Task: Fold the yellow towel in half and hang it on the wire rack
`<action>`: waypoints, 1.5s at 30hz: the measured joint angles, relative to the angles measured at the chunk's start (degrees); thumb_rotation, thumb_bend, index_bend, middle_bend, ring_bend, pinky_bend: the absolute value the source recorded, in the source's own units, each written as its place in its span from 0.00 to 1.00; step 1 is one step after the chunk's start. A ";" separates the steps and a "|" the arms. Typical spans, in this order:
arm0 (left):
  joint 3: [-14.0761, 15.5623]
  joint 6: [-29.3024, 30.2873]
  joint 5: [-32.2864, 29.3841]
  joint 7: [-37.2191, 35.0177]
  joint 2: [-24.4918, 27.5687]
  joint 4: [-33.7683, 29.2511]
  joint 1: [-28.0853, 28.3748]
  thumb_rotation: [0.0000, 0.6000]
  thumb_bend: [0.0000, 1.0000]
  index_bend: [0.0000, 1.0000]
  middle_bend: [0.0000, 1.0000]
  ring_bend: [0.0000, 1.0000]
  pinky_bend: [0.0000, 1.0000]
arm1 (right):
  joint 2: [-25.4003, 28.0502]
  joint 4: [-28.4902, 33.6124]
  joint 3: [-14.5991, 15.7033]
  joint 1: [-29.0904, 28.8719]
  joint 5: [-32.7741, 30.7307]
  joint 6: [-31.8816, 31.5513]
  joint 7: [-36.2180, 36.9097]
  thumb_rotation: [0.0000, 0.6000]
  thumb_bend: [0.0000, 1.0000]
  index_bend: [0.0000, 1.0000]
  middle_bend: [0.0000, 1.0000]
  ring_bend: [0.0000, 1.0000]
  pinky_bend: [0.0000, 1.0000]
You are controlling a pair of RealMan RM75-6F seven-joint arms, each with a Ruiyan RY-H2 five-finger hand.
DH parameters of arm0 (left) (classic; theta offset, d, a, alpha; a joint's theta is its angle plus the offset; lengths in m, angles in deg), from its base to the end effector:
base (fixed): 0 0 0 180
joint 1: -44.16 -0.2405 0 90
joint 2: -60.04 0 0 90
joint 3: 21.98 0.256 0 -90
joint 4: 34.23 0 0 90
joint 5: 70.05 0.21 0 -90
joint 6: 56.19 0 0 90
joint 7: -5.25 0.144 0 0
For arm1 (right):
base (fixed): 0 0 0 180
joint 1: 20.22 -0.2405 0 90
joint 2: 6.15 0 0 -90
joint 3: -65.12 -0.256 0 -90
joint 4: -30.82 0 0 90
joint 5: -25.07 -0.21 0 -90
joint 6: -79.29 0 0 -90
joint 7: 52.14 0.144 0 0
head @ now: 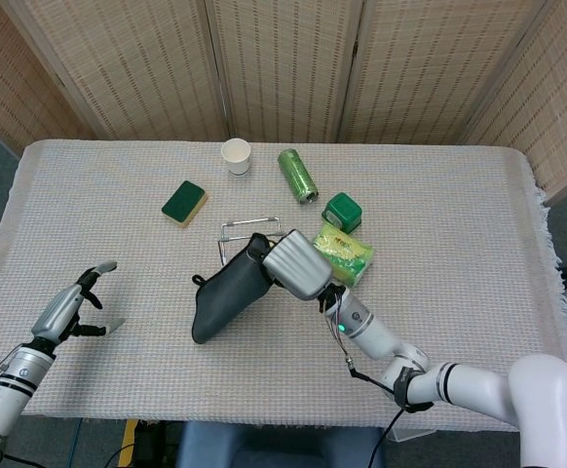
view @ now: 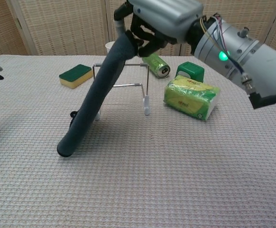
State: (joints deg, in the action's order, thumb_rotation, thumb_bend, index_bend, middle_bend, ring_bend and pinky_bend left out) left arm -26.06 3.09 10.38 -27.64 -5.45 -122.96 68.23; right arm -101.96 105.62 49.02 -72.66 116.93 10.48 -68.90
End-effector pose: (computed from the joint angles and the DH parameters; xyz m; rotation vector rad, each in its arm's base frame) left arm -0.2808 0.2808 0.1089 -1.4527 -1.5218 -1.1312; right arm -0.0236 -0.3577 0.0023 1.8773 -0.2424 1.4420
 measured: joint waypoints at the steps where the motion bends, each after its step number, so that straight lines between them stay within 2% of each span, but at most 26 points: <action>1: -0.03 0.04 -0.01 0.01 0.05 -0.06 -0.01 1.00 0.28 0.02 0.13 0.07 0.47 | 0.69 1.32 -0.96 -0.29 -0.39 -0.08 -0.88 1.00 0.48 0.71 0.93 1.00 1.00; 5: -0.10 0.14 -0.06 -0.16 0.17 -0.20 -0.07 1.00 0.28 0.02 0.13 0.07 0.47 | 3.60 6.54 -4.78 -1.37 -2.29 -0.32 -4.84 1.00 0.48 0.71 0.93 1.00 1.00; 9: -0.04 0.05 0.05 -0.54 0.31 -0.19 -0.09 1.00 0.28 0.02 0.13 0.07 0.47 | 6.01 10.59 -6.42 -1.73 -3.70 -0.63 -8.71 1.00 0.48 0.72 0.93 1.00 1.00; 17: 0.20 0.06 0.92 -2.01 0.27 0.42 -0.05 1.00 0.28 0.02 0.13 0.07 0.47 | 10.31 16.40 -7.01 -0.76 -5.28 -1.46 -16.77 1.00 0.48 0.74 0.94 1.00 1.00; 21: 0.28 -0.07 1.15 -2.79 0.09 0.99 0.04 1.00 0.28 0.02 0.13 0.07 0.47 | 11.22 17.13 -6.69 -0.48 -6.94 -1.12 -19.81 1.00 0.48 0.74 0.94 1.00 1.00; 26: 0.49 0.03 1.47 -3.42 -0.02 1.44 -0.02 1.00 0.28 0.02 0.13 0.07 0.47 | 10.19 14.30 -6.66 -1.76 -7.89 -0.26 -22.97 1.00 0.48 0.74 0.94 1.00 1.00; 35: 0.94 -0.14 1.48 -4.72 -0.31 2.71 -0.31 1.00 0.28 0.02 0.13 0.07 0.47 | 4.90 6.66 -7.45 -5.84 -12.85 2.68 -26.67 1.00 0.47 0.74 0.94 1.00 1.00; 45: 1.39 0.09 1.29 -5.75 -0.57 3.74 -1.00 1.00 0.28 0.02 0.13 0.07 0.47 | -2.90 -6.10 -7.99 -12.64 -14.92 5.55 -28.81 1.00 0.47 0.74 0.94 1.00 1.00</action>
State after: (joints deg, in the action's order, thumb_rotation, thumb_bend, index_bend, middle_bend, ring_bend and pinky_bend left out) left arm -24.66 3.18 11.67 -33.39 -6.02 -119.22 67.23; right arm -104.87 99.52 41.03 -85.30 102.01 16.03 -97.71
